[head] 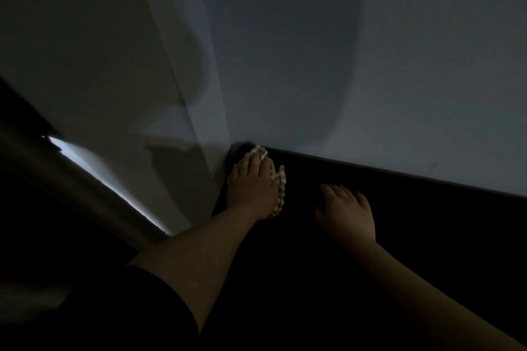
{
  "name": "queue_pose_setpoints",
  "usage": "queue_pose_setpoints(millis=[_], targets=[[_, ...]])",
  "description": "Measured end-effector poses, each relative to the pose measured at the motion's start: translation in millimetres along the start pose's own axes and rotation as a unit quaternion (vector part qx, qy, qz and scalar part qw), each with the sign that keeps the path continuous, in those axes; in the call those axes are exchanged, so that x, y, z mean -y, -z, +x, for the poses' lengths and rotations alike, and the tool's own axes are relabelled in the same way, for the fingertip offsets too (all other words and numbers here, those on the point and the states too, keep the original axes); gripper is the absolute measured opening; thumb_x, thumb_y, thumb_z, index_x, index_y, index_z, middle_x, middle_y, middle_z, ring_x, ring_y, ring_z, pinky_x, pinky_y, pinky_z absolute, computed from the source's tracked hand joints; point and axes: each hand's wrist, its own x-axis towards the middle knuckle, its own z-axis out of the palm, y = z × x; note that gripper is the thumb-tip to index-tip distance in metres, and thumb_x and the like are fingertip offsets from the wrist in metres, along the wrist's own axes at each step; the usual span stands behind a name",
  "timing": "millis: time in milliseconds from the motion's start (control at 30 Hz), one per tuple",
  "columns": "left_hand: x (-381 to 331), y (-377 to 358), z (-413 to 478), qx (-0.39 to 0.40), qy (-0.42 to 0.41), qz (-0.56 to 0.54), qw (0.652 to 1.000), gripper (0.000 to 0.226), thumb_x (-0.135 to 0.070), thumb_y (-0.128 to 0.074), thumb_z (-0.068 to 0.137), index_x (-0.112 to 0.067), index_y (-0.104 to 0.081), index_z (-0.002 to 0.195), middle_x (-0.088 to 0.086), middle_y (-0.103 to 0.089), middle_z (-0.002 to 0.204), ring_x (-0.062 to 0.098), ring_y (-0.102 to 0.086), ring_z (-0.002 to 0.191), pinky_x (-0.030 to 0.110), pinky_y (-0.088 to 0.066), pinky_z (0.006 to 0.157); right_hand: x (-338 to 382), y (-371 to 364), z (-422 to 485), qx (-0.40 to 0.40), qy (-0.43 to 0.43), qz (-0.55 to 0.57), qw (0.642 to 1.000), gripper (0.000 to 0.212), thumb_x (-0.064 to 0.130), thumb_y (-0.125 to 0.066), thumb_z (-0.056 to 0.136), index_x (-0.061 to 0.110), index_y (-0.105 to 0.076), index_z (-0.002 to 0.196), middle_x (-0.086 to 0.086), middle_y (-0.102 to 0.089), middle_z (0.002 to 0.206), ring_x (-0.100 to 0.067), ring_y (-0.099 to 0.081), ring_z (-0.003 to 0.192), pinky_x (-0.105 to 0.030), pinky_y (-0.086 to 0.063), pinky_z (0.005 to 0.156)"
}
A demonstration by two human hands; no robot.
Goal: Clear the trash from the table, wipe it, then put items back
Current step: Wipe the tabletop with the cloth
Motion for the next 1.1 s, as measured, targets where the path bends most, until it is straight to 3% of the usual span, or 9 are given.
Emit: queue_pose_setpoints(millis=[100,200,400,533,767,933,1000,1067,1100], targets=[[5.0,2.6,26.1,-0.009,-0.005,-0.002,1.000,0.055,-0.039,-0.022,0.101,-0.020,-0.015,0.152,0.001,-0.005,0.161,0.021,-0.002,0.147,0.039,-0.002,0.119,2.0,1.7,11.4,-0.019,0.009,-0.041,0.999,0.037,0.029,-0.040,0.094,0.019,-0.050,0.128,0.002,-0.050,0.136,-0.016,-0.042,0.131,-0.039,-0.005,0.117],[6.9,3.6,39.7,0.013,0.010,-0.005,1.000,0.056,-0.041,-0.021,0.102,-0.020,-0.010,0.152,0.000,-0.001,0.161,0.021,0.002,0.147,0.040,0.001,0.118,5.1,1.5,13.3,-0.007,0.017,-0.066,0.998,0.035,0.029,-0.039,0.093,0.015,-0.052,0.123,-0.002,-0.053,0.131,-0.020,-0.047,0.126,-0.040,-0.003,0.117],[13.6,4.2,2.0,0.033,0.002,-0.012,0.999,0.056,-0.039,-0.017,0.102,-0.019,-0.006,0.153,0.001,0.007,0.161,0.020,0.009,0.147,0.039,0.002,0.120,1.7,3.5,5.4,0.028,0.019,-0.028,0.999,0.051,0.031,-0.035,0.098,0.017,-0.028,0.146,-0.003,-0.024,0.156,-0.019,-0.020,0.144,-0.041,-0.003,0.118],[22.5,-1.7,-53.4,0.045,-0.006,0.006,0.999,0.058,-0.039,-0.016,0.102,-0.016,0.001,0.152,0.001,0.013,0.160,0.019,0.013,0.147,0.037,0.002,0.120,8.1,-0.3,-25.9,0.045,0.006,0.009,0.999,0.059,0.038,-0.035,0.098,0.018,-0.017,0.150,0.000,-0.011,0.159,-0.020,-0.001,0.147,-0.039,-0.003,0.119],[34.3,-10.0,-156.1,0.049,-0.009,0.023,0.998,0.057,-0.038,-0.015,0.103,-0.016,0.005,0.152,0.001,0.018,0.159,0.018,0.015,0.146,0.037,0.000,0.120,26.0,-31.6,-124.2,0.060,0.026,0.039,0.997,0.056,0.037,-0.034,0.099,0.024,-0.015,0.150,0.003,0.000,0.160,-0.018,0.009,0.147,-0.037,0.001,0.119],[40.5,-18.5,-215.2,0.056,0.019,0.036,0.998,0.058,-0.043,-0.011,0.101,-0.018,0.002,0.152,0.000,0.017,0.159,0.017,0.013,0.147,0.037,-0.002,0.120,34.6,-47.0,-169.2,0.050,0.045,0.031,0.997,0.055,0.038,-0.033,0.099,0.025,-0.017,0.149,0.004,-0.003,0.160,-0.018,0.006,0.147,-0.037,0.000,0.118],[40.5,-20.3,-238.4,0.048,0.018,0.048,0.998,0.071,-0.047,0.001,0.091,-0.013,-0.013,0.152,0.005,0.003,0.160,0.021,-0.001,0.148,0.036,-0.013,0.120,35.2,-51.2,-184.7,0.047,0.060,0.026,0.997,0.054,0.038,-0.034,0.099,0.025,-0.019,0.149,0.005,-0.005,0.160,-0.018,0.004,0.147,-0.037,-0.001,0.118],[43.7,-24.1,-257.7,0.019,0.015,0.062,0.998,0.071,-0.042,-0.014,0.086,-0.006,-0.051,0.135,0.014,-0.039,0.148,0.027,-0.042,0.135,0.038,-0.043,0.106,34.7,-55.7,-199.7,0.044,0.075,0.026,0.996,0.054,0.038,-0.034,0.098,0.025,-0.020,0.149,0.004,-0.007,0.159,-0.018,0.002,0.147,-0.037,-0.002,0.118],[44.6,-23.2,-268.9,-0.011,0.012,0.060,0.998,0.065,-0.040,-0.023,0.086,-0.006,-0.061,0.125,0.013,-0.051,0.139,0.026,-0.054,0.124,0.040,-0.050,0.095,34.6,-57.6,-207.5,0.042,0.082,0.027,0.995,0.053,0.037,-0.035,0.098,0.025,-0.021,0.148,0.004,-0.008,0.159,-0.018,0.001,0.147,-0.037,-0.003,0.118]])
